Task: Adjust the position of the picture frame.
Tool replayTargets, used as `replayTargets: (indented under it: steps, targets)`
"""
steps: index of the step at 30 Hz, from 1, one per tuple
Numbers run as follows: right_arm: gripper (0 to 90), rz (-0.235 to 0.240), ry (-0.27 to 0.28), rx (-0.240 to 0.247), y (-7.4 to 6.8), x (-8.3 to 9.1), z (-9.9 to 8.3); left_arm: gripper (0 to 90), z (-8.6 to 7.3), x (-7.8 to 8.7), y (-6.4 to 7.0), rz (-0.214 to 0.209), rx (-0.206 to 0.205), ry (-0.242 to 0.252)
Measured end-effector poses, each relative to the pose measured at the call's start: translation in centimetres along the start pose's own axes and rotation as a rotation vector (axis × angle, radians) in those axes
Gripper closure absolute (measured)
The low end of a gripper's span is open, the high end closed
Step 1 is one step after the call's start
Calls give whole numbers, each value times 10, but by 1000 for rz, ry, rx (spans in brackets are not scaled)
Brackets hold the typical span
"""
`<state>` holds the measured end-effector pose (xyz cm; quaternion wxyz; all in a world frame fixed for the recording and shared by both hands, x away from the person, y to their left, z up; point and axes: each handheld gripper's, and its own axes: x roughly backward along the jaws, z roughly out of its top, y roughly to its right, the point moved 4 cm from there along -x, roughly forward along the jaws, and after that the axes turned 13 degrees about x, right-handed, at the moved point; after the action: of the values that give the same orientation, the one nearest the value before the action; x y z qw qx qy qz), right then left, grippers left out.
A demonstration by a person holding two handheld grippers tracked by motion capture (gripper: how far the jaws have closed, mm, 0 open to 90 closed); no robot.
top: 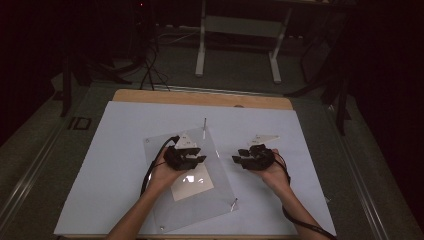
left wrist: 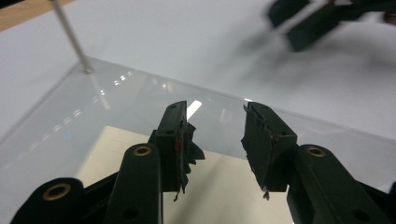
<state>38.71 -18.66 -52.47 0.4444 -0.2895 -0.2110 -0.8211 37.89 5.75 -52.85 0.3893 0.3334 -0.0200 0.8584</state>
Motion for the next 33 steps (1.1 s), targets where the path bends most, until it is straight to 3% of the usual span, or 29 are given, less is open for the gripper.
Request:
replayTargets:
  steps: [5,6,14,18,25,28,33]
  targets:
    - [581,4,14,18,-11,12,-6,593,8,-4,-14,21,42,7]
    - [581,15,21,38,-20,19,-13,593,13,-8,-25,47,66,11]
    - [617,78,68,60,-44,32,-28,589,20,-21,-46,112,117,17]
    - [649,111,89,74,-56,38,-34,590,22,-28,-49,112,156,38]
    - [729,155,109,116,-74,50,-43,590,25,-41,-50,115,171,29]
    - [798,162,83,136,-78,48,-51,585,28,-46,-49,115,180,36]
    - [810,196,77,152,-85,47,-58,578,31,-53,-51,131,177,24]
